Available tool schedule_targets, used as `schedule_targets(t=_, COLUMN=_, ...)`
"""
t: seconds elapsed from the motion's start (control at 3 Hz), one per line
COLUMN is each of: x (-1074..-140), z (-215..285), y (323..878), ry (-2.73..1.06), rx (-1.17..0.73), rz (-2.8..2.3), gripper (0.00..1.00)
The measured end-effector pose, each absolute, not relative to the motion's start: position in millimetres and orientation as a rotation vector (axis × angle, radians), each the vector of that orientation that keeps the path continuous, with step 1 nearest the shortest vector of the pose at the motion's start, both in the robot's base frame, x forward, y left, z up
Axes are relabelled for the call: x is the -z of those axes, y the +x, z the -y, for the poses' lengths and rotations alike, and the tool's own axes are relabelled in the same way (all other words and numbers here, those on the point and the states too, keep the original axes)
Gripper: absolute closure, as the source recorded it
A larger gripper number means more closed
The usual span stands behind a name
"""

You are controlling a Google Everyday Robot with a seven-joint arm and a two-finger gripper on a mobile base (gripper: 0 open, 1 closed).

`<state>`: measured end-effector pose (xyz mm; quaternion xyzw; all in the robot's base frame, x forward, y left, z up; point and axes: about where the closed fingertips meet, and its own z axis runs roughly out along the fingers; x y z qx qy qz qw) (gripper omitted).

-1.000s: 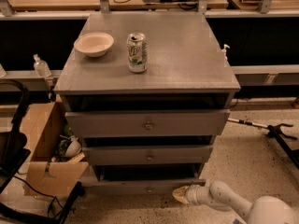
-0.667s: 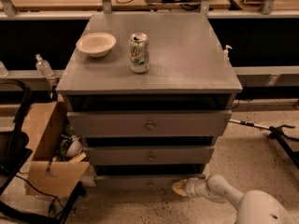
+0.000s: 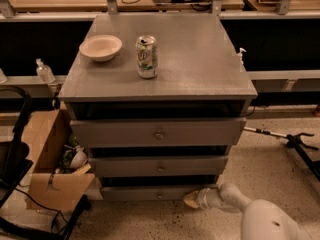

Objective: Close bottom drawer

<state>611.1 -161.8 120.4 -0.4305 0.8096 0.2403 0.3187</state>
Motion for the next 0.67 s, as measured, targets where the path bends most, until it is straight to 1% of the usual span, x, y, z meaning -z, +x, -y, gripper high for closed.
schedule_targets(t=0.33, x=-116.0, z=163.2, y=626.1, ry=-1.110, rx=-0.621, rz=-2.160, gripper=1.00)
schedule_targets(t=0.67, x=-116.0, z=164.0, y=622.4, ry=-1.110, rx=-0.621, rz=-2.160, gripper=1.00)
